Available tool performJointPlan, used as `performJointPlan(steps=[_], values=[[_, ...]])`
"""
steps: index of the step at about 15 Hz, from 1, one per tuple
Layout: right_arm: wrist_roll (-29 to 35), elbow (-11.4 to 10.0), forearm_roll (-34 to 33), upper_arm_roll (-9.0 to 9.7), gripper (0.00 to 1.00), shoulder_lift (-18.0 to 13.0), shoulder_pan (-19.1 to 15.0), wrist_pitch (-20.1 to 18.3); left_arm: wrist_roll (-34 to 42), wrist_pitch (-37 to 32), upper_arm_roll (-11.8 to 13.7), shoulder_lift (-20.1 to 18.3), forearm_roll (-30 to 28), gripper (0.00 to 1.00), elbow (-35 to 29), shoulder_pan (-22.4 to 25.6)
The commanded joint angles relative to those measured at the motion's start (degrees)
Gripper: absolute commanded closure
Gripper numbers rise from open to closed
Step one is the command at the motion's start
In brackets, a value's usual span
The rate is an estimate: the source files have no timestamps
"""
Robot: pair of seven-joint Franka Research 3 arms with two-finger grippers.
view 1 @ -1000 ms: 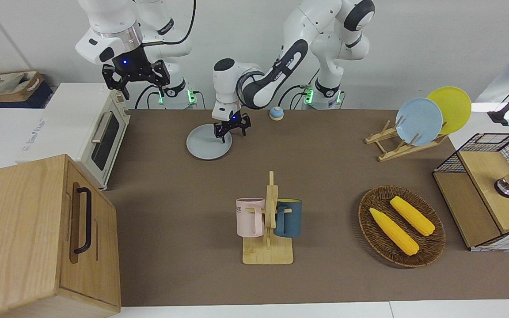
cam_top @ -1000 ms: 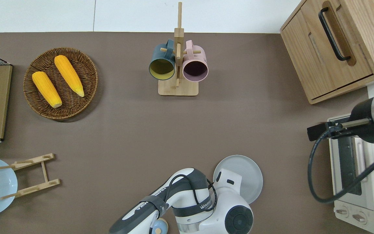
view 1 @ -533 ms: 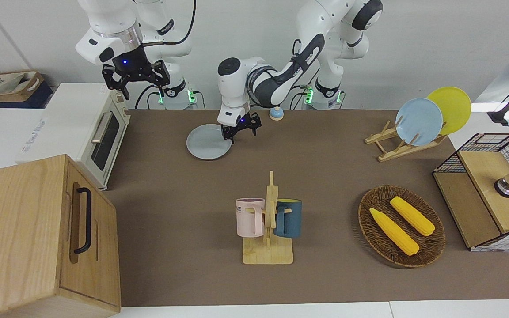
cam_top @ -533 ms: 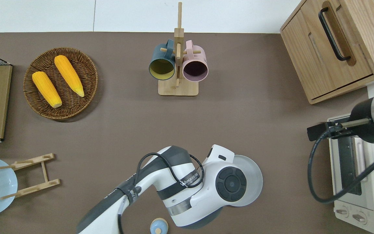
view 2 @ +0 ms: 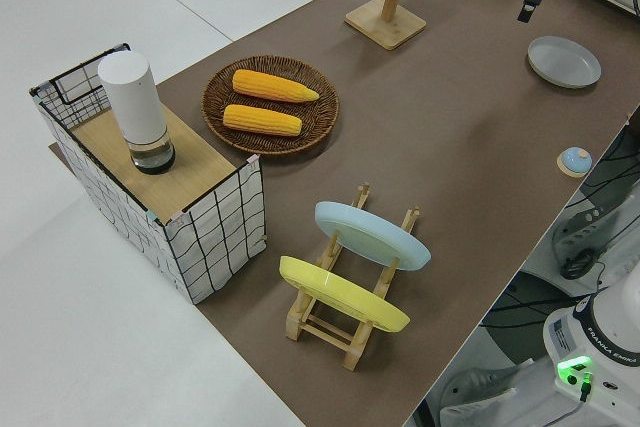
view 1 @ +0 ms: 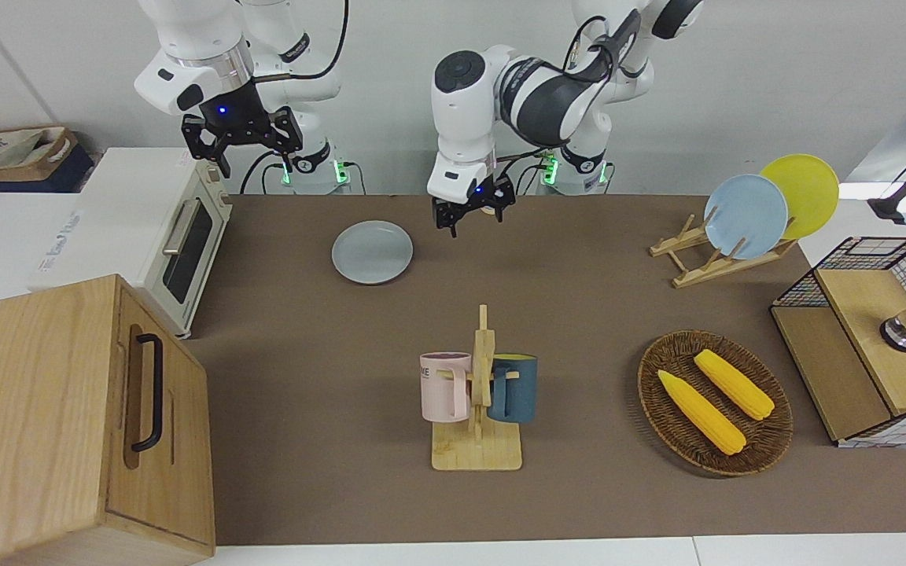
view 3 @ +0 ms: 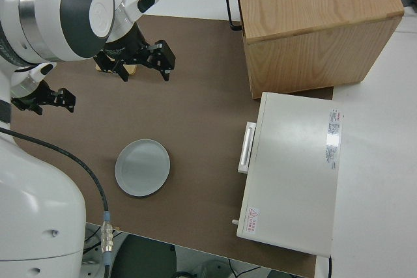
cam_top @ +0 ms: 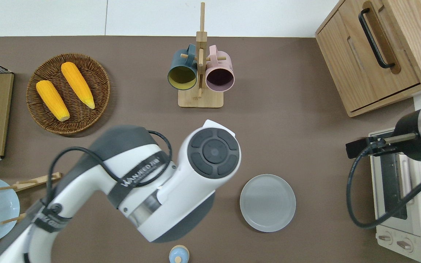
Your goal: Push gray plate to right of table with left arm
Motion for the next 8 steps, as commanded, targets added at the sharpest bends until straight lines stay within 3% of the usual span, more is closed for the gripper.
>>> performJointPlan(steps=[1, 5, 8], values=[[0.0, 0.2, 0.6, 0.85, 0.017, -0.4, -1.2, -0.7, 10.5, -9.4, -0.8, 0.3, -1.9, 0.0, 7.6, 5.5], [0.1, 0.2, 0.6, 0.85, 0.017, -0.4, -1.2, -0.7, 21.0, -16.8, -0.8, 0.2, -2.0, 0.0, 14.1, 12.5], [0.0, 0.2, 0.6, 0.76, 0.017, -0.4, -1.2, -0.8, 22.4, -18.0, -0.8, 0.2, -1.3, 0.0, 14.9, 19.4]])
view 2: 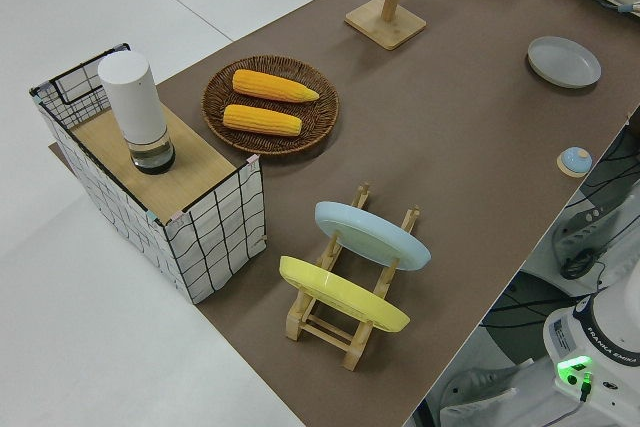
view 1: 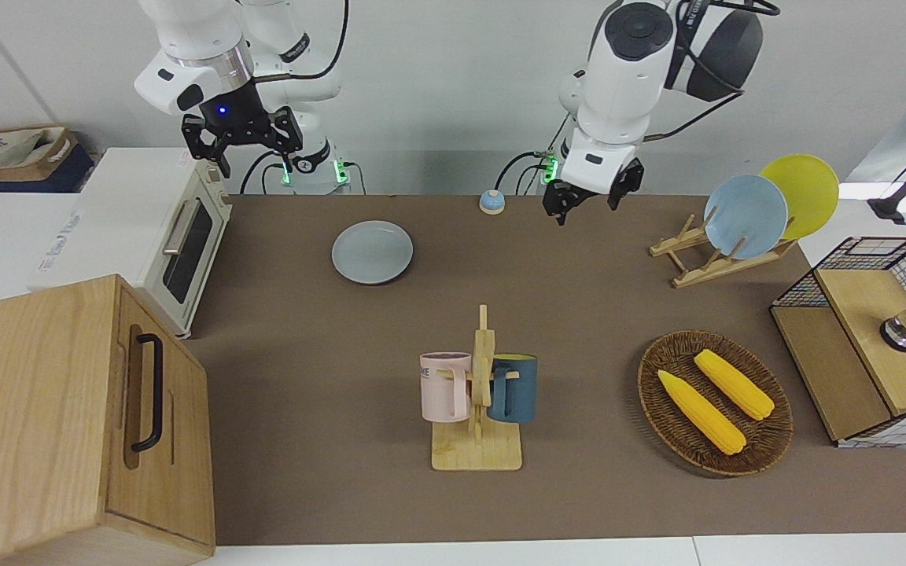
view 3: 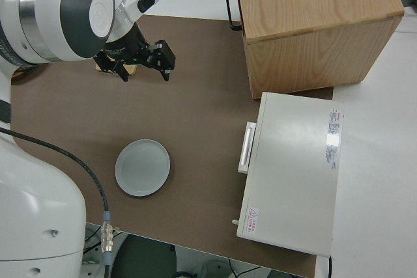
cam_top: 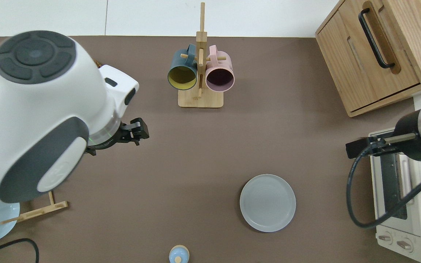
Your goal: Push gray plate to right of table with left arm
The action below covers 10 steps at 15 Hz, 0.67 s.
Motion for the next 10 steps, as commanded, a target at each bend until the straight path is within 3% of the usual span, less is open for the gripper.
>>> performJointPlan(steps=[1, 4, 7, 8, 10], values=[[0.1, 0.2, 0.6, 0.76, 0.017, -0.4, -1.2, -0.8, 4.9, -3.0, -0.7, 0.1, -0.3, 0.0, 1.8, 6.4], [0.0, 0.2, 0.6, 0.85, 0.017, -0.4, -1.2, -0.7, 14.5, -5.3, -1.1, -0.9, 0.0, 0.0, 2.9, 12.1], [0.1, 0.2, 0.6, 0.85, 0.017, -0.4, -1.2, -0.7, 23.0, -6.7, -0.4, -1.2, 1.4, 0.0, 3.0, 14.7], [0.0, 0.2, 0.6, 0.85, 0.017, -0.4, -1.2, -0.7, 26.4, -6.6, -1.0, -3.0, 1.0, 0.0, 2.8, 18.0], [0.1, 0.2, 0.6, 0.85, 0.017, -0.4, -1.2, -0.7, 39.8, -6.5, -0.9, -6.6, -4.8, 0.0, 1.9, 24.7]])
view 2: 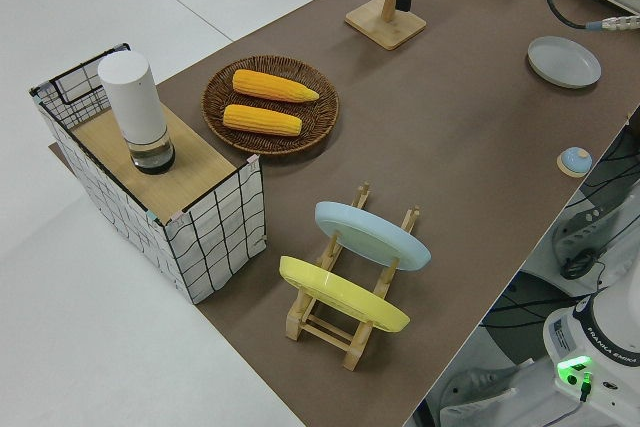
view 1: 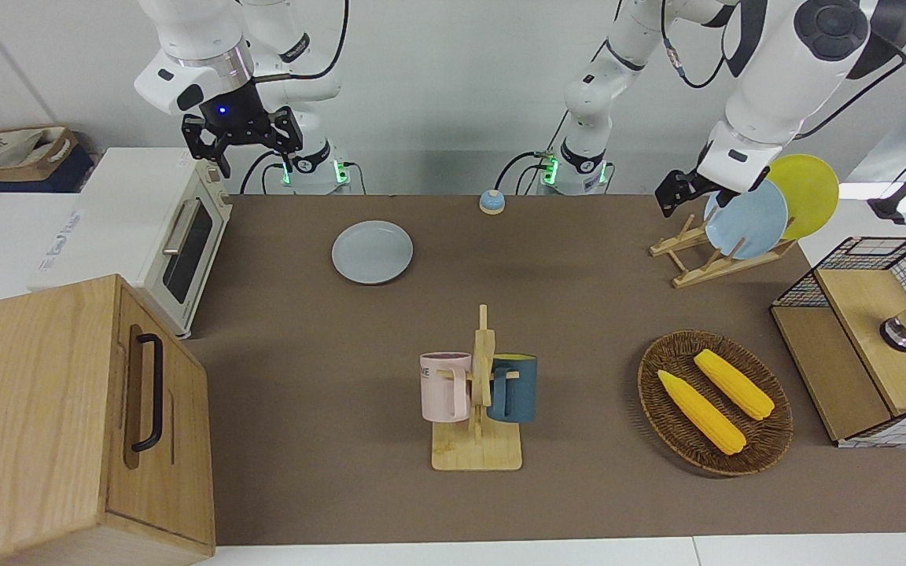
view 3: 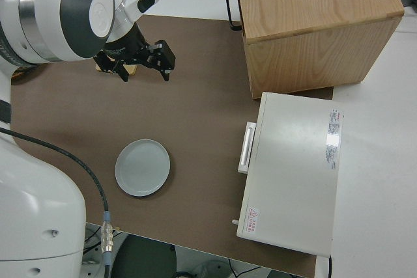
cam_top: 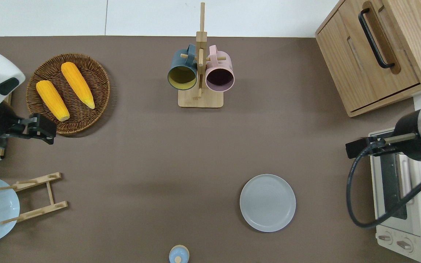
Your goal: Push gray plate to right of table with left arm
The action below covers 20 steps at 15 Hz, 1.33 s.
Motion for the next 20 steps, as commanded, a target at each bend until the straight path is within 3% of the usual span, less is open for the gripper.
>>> performJointPlan(steps=[1, 3, 4, 6, 7, 12, 20], values=[[0.0, 0.2, 0.6, 0.85, 0.017, -0.4, -1.2, -0.7, 15.4, -0.5, -0.7, -7.8, -6.3, 0.0, -3.9, 10.4], [0.1, 0.2, 0.6, 0.76, 0.017, -0.4, -1.2, -0.7, 18.3, 2.1, -2.5, -11.1, -9.0, 0.0, -8.2, 16.3], [0.0, 0.2, 0.6, 0.85, 0.017, -0.4, -1.2, -0.7, 19.6, 3.0, -5.2, -12.1, -10.4, 0.0, -9.8, 20.1], [0.1, 0.2, 0.6, 0.76, 0.017, -0.4, -1.2, -0.7, 19.6, 7.5, -13.4, -14.3, -10.9, 0.0, -13.6, 29.0], [0.0, 0.2, 0.6, 0.85, 0.017, -0.4, -1.2, -0.7, 19.2, 9.5, -15.7, -14.4, -10.9, 0.0, -14.8, 31.4], [0.0, 0.2, 0.6, 0.85, 0.017, -0.4, -1.2, -0.7, 18.7, 17.1, -15.8, -13.8, -11.0, 0.0, -17.8, 32.8], [0.1, 0.2, 0.6, 0.85, 0.017, -0.4, -1.2, -0.7, 18.6, 17.6, -15.8, -14.4, -11.0, 0.0, -17.8, 33.8]])
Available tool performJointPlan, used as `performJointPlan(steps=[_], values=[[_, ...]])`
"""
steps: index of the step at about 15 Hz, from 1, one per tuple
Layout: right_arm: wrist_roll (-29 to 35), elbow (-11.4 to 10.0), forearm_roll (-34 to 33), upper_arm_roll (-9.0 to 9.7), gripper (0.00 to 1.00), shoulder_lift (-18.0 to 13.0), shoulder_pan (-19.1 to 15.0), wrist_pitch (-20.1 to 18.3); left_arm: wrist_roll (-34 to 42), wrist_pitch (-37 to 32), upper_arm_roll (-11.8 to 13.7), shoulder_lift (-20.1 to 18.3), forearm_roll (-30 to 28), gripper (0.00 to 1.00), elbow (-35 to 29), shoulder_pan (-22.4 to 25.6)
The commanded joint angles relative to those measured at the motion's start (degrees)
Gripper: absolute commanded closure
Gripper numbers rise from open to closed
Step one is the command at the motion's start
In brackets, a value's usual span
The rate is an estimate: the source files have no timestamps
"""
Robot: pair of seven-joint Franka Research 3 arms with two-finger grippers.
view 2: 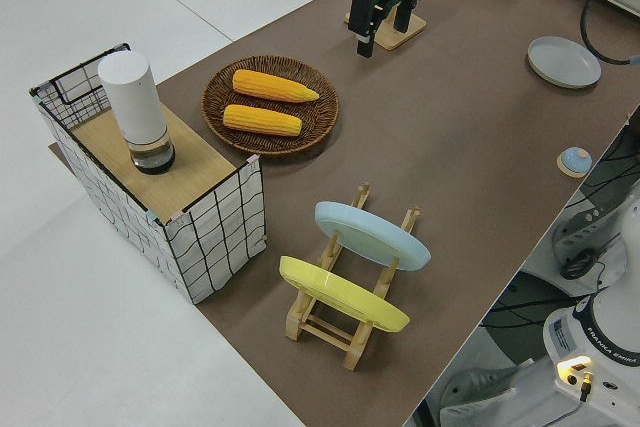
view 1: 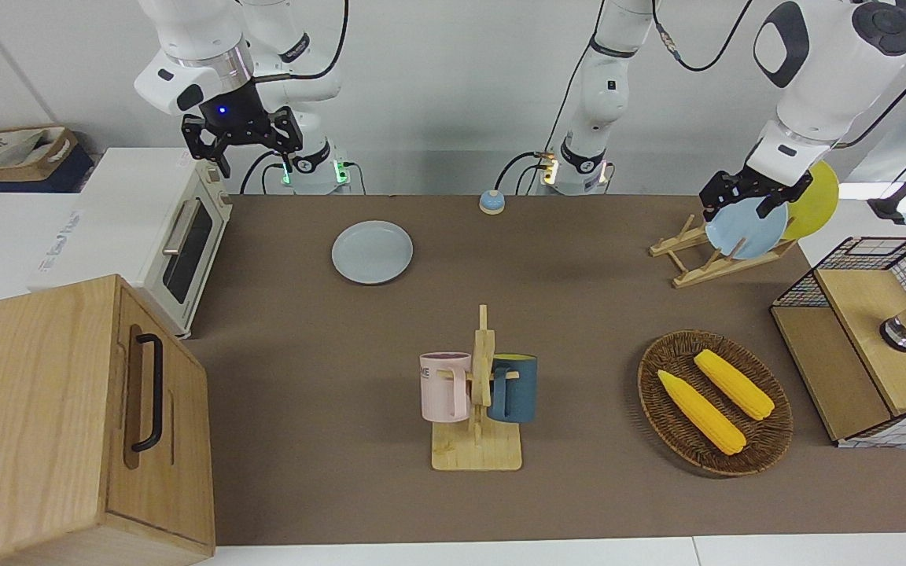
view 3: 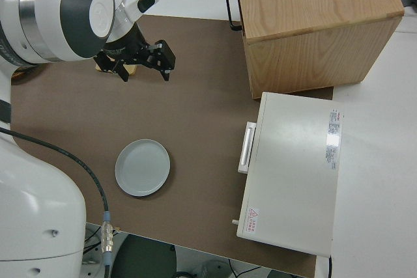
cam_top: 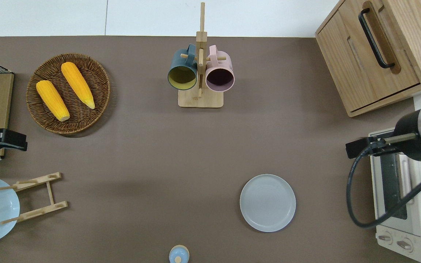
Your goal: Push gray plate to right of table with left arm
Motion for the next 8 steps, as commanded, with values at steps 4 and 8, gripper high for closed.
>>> performJointPlan(steps=[4, 8], values=[[0.1, 0.2, 0.6, 0.76, 0.017, -0.4, -1.2, -0.7, 1.2, 1.0, -0.5, -3.0, -1.6, 0.0, -1.2, 2.0], [0.0, 0.2, 0.6, 0.76, 0.017, -0.4, -1.2, -0.8, 1.2, 0.5, -0.5, -3.0, -1.6, 0.0, -1.2, 2.0]])
